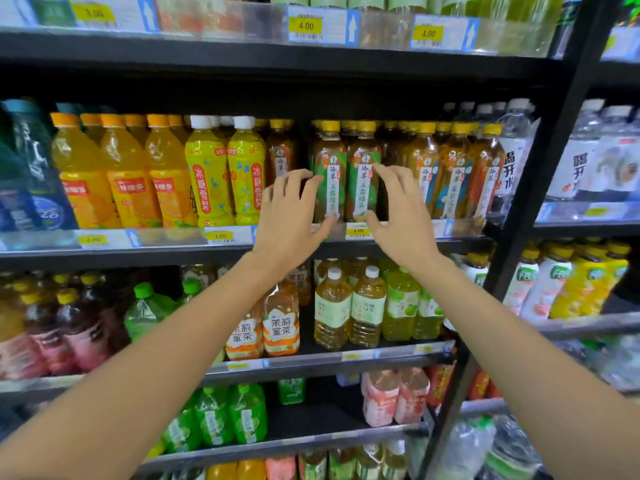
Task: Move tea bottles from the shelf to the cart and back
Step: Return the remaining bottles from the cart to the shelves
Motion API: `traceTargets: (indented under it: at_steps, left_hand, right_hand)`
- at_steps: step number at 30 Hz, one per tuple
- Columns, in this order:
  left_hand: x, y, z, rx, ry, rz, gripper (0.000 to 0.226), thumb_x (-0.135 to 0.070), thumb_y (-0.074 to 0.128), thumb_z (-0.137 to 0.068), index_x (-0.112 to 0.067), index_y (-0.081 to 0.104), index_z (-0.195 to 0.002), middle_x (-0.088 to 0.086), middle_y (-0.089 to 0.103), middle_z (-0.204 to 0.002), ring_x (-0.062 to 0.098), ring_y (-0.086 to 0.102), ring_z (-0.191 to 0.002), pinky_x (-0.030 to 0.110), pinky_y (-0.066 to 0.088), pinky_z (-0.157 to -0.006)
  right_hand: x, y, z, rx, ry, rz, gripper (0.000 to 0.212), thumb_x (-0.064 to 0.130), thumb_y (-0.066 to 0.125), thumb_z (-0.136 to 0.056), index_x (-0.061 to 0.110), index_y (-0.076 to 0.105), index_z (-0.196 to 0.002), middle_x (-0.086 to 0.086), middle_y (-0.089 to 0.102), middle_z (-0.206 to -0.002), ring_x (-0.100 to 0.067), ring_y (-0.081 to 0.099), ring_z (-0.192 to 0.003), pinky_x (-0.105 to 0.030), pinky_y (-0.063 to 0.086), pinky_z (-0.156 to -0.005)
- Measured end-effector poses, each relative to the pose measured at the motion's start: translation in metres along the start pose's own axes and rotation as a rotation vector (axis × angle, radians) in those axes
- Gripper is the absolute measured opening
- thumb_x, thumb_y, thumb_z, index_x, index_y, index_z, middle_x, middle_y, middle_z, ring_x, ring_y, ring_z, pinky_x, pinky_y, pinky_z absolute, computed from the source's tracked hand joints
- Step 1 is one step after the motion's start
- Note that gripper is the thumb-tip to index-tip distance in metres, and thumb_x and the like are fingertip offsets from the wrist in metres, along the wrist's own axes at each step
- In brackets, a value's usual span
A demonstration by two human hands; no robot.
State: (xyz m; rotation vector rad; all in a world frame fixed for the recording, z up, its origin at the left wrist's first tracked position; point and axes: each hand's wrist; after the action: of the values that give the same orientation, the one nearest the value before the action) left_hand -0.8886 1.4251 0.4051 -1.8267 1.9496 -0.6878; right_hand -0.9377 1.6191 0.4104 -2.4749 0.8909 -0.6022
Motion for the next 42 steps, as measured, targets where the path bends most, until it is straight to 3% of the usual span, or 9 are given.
traceTargets:
  at_steps: [5,7,10,15,21,25,29,35,42]
  left_hand:
    - [-0.009,-0.011,0.041,0.015,0.041,0.056,0.057,-0.043,0.060,-0.091,-0.014,0.049,-0.139,0.007,0.047,-0.142,0.029,0.042,-0.133,0.046,0.037,-0.109]
    - [-0.014,-0.012,0.057,0.012,0.043,0.085,0.054,-0.040,0.062,-0.091,-0.015,0.051,-0.137,0.007,0.049,-0.141,0.029,0.043,-0.132,0.046,0.038,-0.107]
    - [-0.020,-0.008,0.083,0.010,0.061,0.100,0.046,-0.039,0.060,-0.092,-0.015,0.054,-0.131,0.006,0.054,-0.132,0.026,0.048,-0.121,0.041,0.040,-0.100]
    - [-0.029,0.020,0.117,0.143,0.066,0.127,0.032,-0.032,0.061,-0.093,-0.015,0.062,-0.119,0.003,0.058,-0.112,0.023,0.057,-0.101,0.035,0.045,-0.085]
    - [-0.042,0.064,0.132,0.444,-0.124,0.077,0.043,-0.040,0.055,-0.096,-0.018,0.053,-0.133,0.002,0.052,-0.126,0.022,0.054,-0.112,0.035,0.048,-0.088]
    - [-0.048,0.092,0.129,0.551,-0.252,0.050,0.056,-0.042,0.056,-0.096,-0.019,0.039,-0.145,0.004,0.044,-0.134,0.024,0.050,-0.119,0.036,0.048,-0.091]
    - [-0.056,0.117,0.120,0.592,-0.337,0.039,0.070,-0.042,0.059,-0.094,-0.016,0.027,-0.151,0.006,0.038,-0.140,0.027,0.045,-0.127,0.040,0.048,-0.098]
    - [-0.061,0.147,0.107,0.633,-0.400,-0.008,0.071,-0.039,0.066,-0.091,-0.014,0.028,-0.147,0.013,0.034,-0.146,0.031,0.041,-0.132,0.041,0.045,-0.103]
    - [-0.065,0.178,0.092,0.636,-0.522,0.005,0.086,-0.048,0.058,-0.096,-0.011,0.011,-0.157,0.017,0.028,-0.157,0.036,0.031,-0.142,0.042,0.046,-0.104]
  right_hand:
    - [0.010,0.001,0.049,0.036,0.035,0.000,0.061,0.013,0.065,-0.091,0.018,0.040,-0.147,-0.003,0.040,-0.145,-0.018,0.037,-0.134,-0.018,0.034,-0.093]
    - [0.010,0.003,0.069,0.042,0.058,-0.004,0.057,0.013,0.065,-0.091,0.018,0.044,-0.143,-0.003,0.041,-0.142,-0.017,0.040,-0.129,-0.016,0.038,-0.088]
    - [0.004,0.009,0.099,0.080,0.084,-0.023,0.052,0.010,0.066,-0.089,0.015,0.048,-0.138,-0.003,0.044,-0.134,-0.019,0.045,-0.122,-0.027,0.048,-0.083]
    - [-0.020,0.026,0.135,0.181,0.150,-0.041,0.050,0.008,0.068,-0.086,0.014,0.051,-0.132,-0.003,0.046,-0.127,-0.019,0.045,-0.120,-0.033,0.047,-0.091]
    - [-0.067,0.043,0.147,0.325,0.232,-0.006,0.053,0.011,0.070,-0.086,0.013,0.050,-0.134,-0.004,0.046,-0.128,-0.024,0.047,-0.119,-0.031,0.045,-0.087]
    - [-0.098,0.058,0.147,0.399,0.255,-0.026,0.058,0.014,0.072,-0.085,0.012,0.048,-0.137,-0.003,0.046,-0.131,-0.024,0.046,-0.123,-0.034,0.046,-0.096]
    - [-0.116,0.072,0.139,0.434,0.255,-0.050,0.062,0.014,0.073,-0.084,0.014,0.045,-0.140,-0.002,0.047,-0.133,-0.021,0.044,-0.125,-0.033,0.044,-0.097]
    - [-0.126,0.097,0.117,0.495,0.232,-0.044,0.069,0.014,0.075,-0.083,0.012,0.041,-0.143,-0.006,0.045,-0.136,-0.023,0.042,-0.130,-0.035,0.045,-0.101]
    - [-0.126,0.124,0.104,0.552,0.321,0.036,0.070,0.020,0.073,-0.088,0.010,0.036,-0.146,-0.010,0.051,-0.136,-0.025,0.044,-0.131,-0.036,0.046,-0.104]
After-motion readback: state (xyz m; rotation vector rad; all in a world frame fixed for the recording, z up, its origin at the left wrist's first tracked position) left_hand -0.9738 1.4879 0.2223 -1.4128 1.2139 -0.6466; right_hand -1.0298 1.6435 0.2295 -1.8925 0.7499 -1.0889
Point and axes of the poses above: each hand's wrist, its own z-axis away from the middle knuckle, its own y-axis out of the palm, x = y × z
